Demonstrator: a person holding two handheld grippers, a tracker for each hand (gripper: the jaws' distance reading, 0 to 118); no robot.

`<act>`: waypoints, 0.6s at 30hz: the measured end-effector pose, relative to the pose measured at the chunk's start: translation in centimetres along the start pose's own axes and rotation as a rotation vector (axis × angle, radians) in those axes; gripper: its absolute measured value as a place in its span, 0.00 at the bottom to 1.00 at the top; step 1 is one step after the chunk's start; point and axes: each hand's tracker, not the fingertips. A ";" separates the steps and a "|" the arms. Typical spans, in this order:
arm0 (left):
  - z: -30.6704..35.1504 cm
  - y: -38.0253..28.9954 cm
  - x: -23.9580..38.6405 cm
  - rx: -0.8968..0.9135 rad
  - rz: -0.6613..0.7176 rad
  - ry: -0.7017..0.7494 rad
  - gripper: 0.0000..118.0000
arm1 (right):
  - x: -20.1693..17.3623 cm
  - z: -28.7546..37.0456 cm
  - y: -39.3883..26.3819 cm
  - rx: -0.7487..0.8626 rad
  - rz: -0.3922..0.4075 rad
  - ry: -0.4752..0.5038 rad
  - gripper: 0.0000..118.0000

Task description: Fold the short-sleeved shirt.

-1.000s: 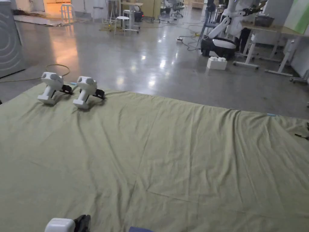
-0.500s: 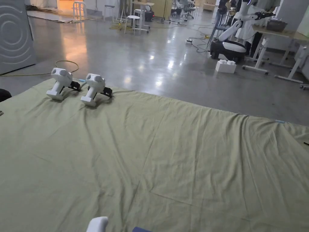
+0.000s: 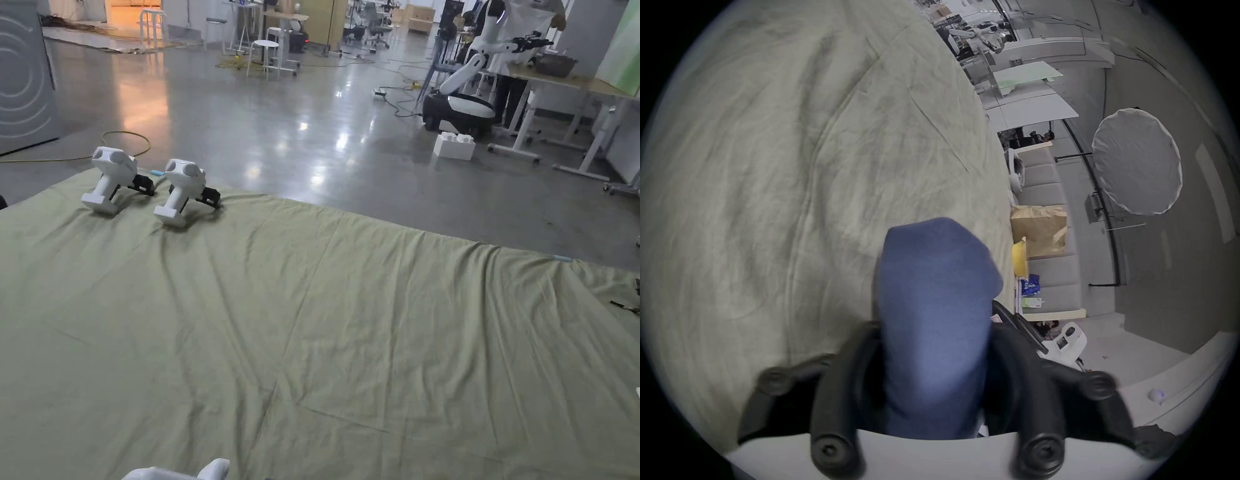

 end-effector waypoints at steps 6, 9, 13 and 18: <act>1.1 -0.7 1.4 0.027 -0.013 -0.029 0.30 | -0.2 0.1 0.5 -0.009 0.019 0.004 0.09; 2.7 -0.7 2.4 0.031 -0.036 -0.053 0.30 | -0.7 0.5 1.7 -0.018 0.029 0.012 0.09; 8.8 1.2 2.7 0.068 -0.090 -0.021 0.30 | -0.6 1.2 3.8 0.025 0.055 -0.045 0.09; 20.1 4.4 -0.2 0.160 -0.124 0.147 0.30 | 1.5 2.1 7.2 0.096 0.057 -0.088 0.09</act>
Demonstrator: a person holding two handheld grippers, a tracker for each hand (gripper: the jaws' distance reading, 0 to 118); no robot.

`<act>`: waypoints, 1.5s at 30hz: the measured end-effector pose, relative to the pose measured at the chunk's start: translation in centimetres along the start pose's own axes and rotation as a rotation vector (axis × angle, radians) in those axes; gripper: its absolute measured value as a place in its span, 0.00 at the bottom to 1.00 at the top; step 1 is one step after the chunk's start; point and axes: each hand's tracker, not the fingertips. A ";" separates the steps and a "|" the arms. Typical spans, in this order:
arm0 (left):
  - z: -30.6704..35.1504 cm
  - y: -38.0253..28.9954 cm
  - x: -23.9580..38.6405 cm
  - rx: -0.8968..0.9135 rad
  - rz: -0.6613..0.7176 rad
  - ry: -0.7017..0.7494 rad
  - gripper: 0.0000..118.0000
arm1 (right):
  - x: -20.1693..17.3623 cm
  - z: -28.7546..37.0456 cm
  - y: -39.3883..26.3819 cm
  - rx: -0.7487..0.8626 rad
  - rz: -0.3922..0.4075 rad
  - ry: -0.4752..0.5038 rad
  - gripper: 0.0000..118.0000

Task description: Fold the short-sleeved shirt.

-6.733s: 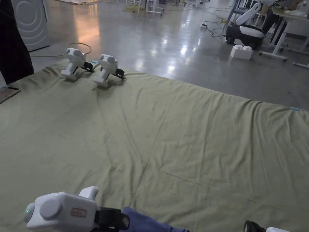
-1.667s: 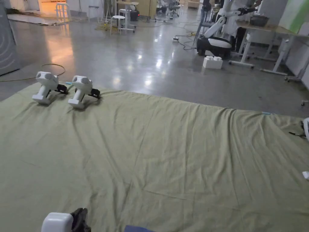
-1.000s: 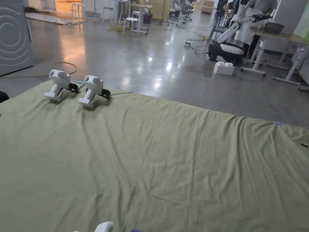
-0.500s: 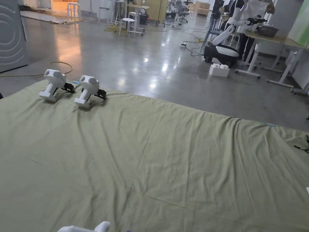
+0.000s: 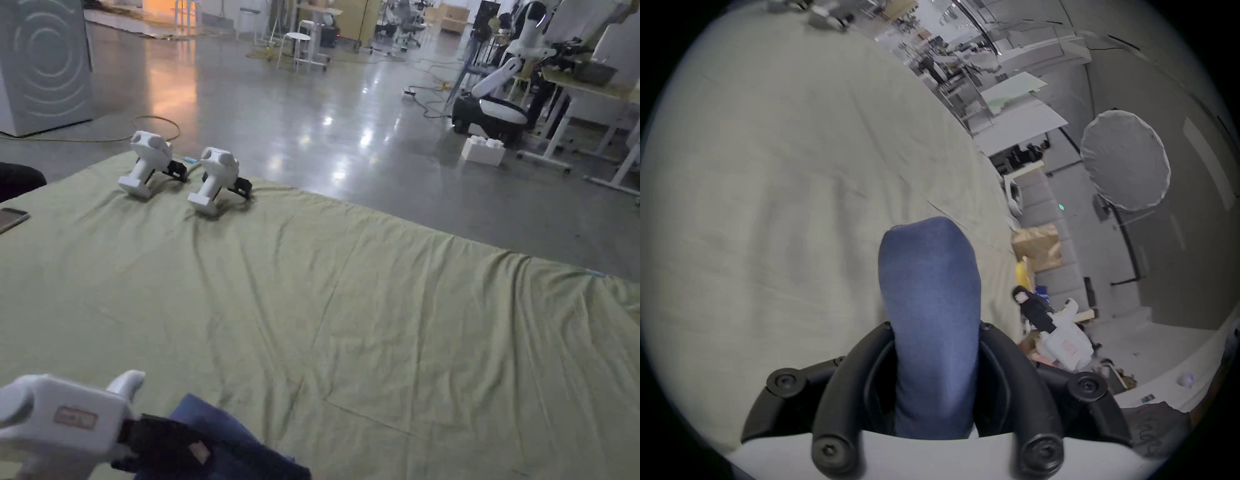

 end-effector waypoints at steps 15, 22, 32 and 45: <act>17.9 5.2 -9.2 0.054 0.192 0.440 0.30 | 5.0 2.3 4.9 0.111 -0.030 -0.115 0.09; 14.9 5.1 -9.9 -0.021 0.237 0.686 0.58 | 4.7 2.3 4.2 0.092 -0.014 -0.108 0.09; 18.2 5.8 -4.1 0.144 0.025 1.141 0.65 | 6.0 1.8 4.2 0.076 -0.010 -0.106 0.09; 3.7 -0.1 6.8 0.508 -0.247 0.728 0.65 | 6.3 1.7 5.0 0.115 -0.035 -0.111 0.09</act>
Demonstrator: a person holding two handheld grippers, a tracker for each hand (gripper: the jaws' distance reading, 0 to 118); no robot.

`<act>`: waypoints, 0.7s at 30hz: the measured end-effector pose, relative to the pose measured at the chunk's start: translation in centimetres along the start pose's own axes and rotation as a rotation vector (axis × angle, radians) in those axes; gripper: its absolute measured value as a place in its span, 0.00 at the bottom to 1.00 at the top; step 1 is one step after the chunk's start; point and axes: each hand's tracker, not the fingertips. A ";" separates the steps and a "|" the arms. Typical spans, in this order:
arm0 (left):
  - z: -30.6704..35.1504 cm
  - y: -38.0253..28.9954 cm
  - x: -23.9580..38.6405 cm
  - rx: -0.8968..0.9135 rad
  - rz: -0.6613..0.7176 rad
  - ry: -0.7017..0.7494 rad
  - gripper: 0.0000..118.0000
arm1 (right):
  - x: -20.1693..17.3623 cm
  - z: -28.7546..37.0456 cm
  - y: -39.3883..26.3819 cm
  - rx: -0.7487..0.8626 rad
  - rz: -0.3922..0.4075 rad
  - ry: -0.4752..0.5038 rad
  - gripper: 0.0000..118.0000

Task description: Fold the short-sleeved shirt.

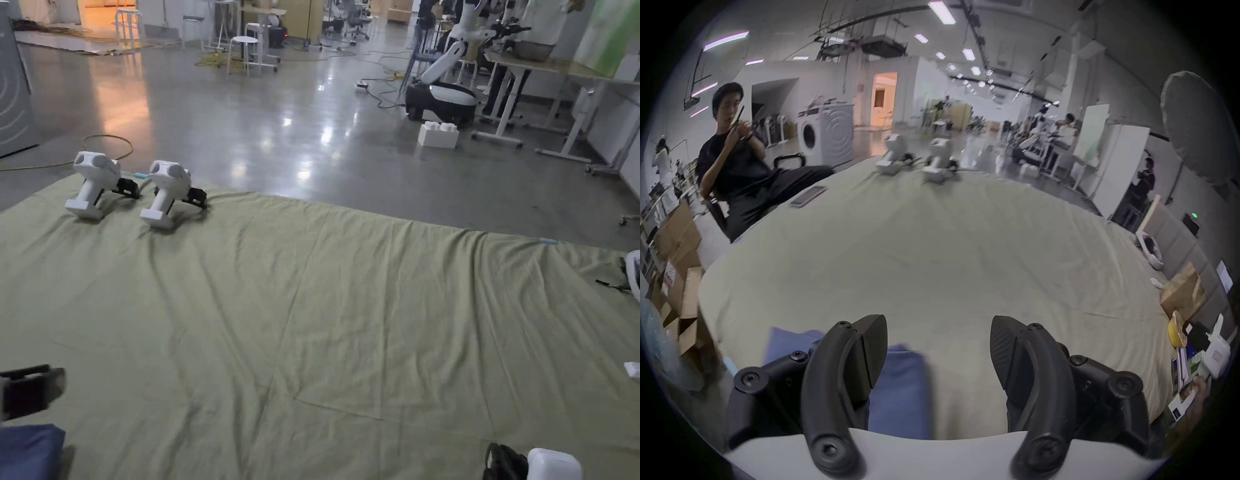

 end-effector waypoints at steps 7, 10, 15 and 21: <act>0.7 -3.0 13.5 0.251 -0.233 -0.028 0.65 | -0.4 0.0 1.6 0.056 0.015 -0.038 0.09; 0.1 -3.8 17.2 0.308 -0.263 -0.025 0.64 | -0.8 0.1 2.6 0.092 0.013 -0.055 0.09; 0.8 -4.0 21.5 0.344 -0.219 -0.073 0.63 | -1.2 0.6 3.6 0.151 0.013 -0.072 0.09; 1.5 -3.8 23.9 0.396 -0.191 -0.083 0.16 | -1.1 0.9 4.2 0.198 0.003 -0.076 0.09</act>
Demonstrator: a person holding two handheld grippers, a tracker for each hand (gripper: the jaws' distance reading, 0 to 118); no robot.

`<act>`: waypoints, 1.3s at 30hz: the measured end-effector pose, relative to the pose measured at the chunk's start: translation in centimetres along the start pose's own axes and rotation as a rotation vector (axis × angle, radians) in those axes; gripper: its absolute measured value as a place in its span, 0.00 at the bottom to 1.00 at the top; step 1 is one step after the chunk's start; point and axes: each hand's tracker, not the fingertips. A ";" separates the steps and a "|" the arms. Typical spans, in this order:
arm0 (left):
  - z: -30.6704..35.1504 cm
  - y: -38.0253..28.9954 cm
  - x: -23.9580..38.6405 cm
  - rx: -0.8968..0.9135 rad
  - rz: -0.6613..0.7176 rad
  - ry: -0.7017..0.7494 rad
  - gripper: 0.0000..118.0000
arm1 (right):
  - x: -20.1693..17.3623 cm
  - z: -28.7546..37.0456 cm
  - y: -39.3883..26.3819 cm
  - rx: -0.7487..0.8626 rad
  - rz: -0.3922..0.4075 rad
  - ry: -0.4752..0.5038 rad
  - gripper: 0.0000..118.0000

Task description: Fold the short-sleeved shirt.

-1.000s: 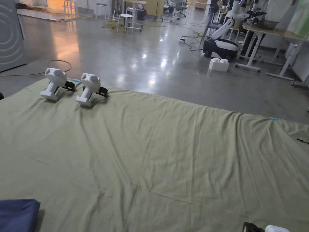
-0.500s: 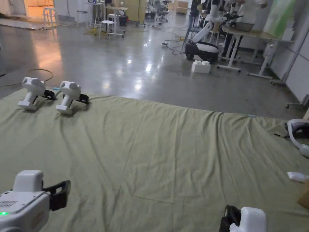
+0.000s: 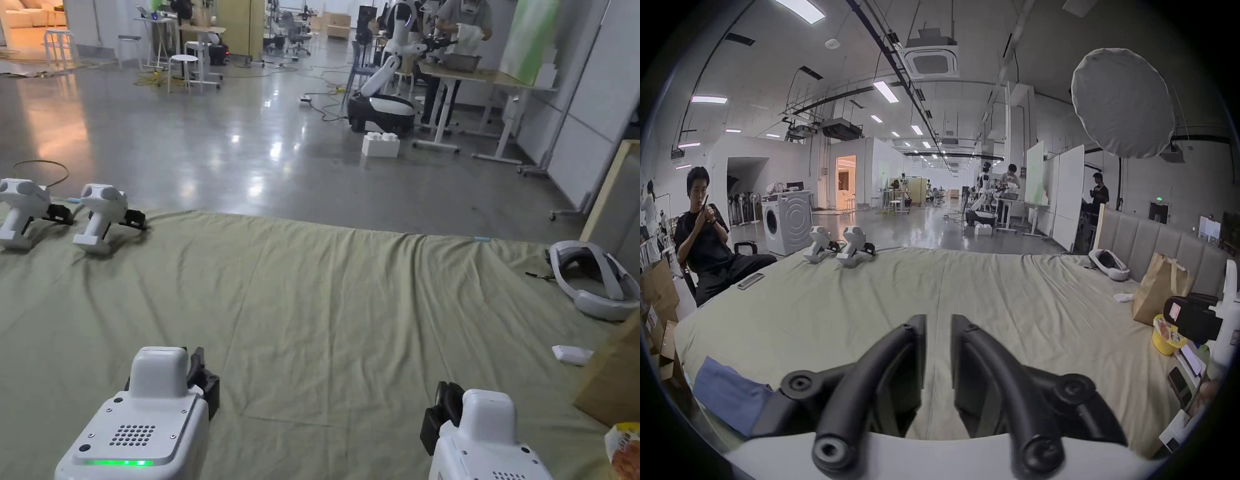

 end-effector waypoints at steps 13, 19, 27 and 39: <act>1.5 -0.3 -0.7 0.084 -0.037 0.001 0.03 | -0.9 0.9 0.5 0.074 0.007 0.013 0.09; 1.9 -0.6 -1.1 0.091 -0.050 0.018 0.03 | -1.6 1.2 0.3 0.084 0.040 0.023 0.09; 1.9 -0.9 -1.6 0.065 -0.046 0.024 0.03 | -1.9 1.3 0.1 0.083 0.062 0.007 0.09; 1.9 -1.7 -1.0 0.030 -0.083 0.039 0.70 | -1.8 1.0 -0.9 0.036 0.065 -0.076 0.95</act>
